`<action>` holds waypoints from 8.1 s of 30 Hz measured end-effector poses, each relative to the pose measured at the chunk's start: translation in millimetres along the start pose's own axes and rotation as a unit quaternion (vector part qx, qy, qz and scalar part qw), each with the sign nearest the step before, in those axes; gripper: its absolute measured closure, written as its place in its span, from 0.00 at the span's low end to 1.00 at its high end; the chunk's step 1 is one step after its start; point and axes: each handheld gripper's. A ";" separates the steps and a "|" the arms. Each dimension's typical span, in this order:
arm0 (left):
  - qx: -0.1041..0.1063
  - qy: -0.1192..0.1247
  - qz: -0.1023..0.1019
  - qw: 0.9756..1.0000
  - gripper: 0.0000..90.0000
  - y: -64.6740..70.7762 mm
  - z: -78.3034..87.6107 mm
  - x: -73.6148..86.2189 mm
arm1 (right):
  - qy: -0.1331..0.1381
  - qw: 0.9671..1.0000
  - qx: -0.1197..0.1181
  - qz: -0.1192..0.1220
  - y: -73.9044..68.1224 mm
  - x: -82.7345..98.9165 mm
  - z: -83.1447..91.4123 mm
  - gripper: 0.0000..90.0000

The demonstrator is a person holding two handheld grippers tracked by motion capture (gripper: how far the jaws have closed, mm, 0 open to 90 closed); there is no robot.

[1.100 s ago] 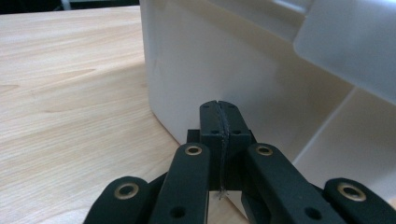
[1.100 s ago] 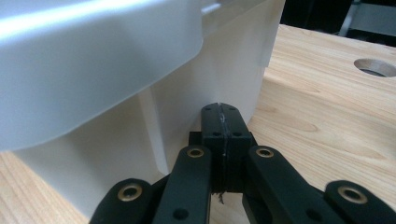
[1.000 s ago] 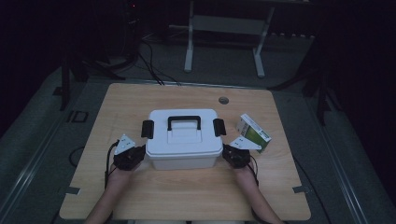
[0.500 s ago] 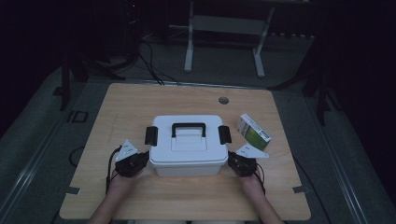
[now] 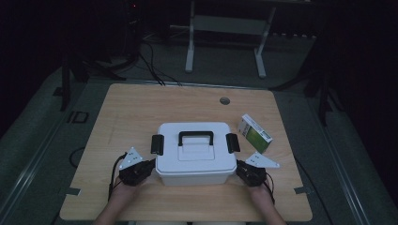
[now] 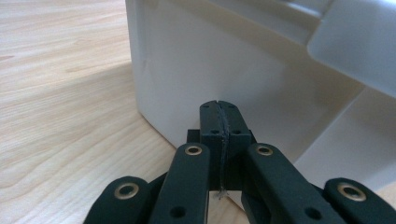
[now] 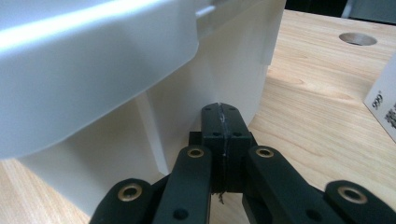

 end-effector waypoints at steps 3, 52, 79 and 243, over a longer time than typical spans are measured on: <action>0.005 -0.003 -0.006 1.000 1.00 4.8 0.6 0.4 | -0.001 1.000 0.001 0.000 -0.1 0.5 1.5 1.00; 0.022 -0.002 0.002 1.000 1.00 -4.0 7.0 4.3 | 0.001 1.000 -0.013 -0.017 -8.0 3.4 5.0 1.00; 0.017 0.009 0.037 0.999 0.99 -28.2 -7.0 -5.8 | 0.021 0.999 -0.004 -0.034 3.7 -6.1 -15.2 1.00; 0.083 -0.452 -0.318 0.829 0.41 40.0 -77.1 -250.5 | -0.028 0.998 -0.056 -0.021 41.7 31.7 36.5 0.15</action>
Point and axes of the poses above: each handheld gripper's, and its own axes: z roughly backward along the jaws, x roughly out of its underside, y roughly to its right, and after that the axes turned 2 degrees about -x, right-handed
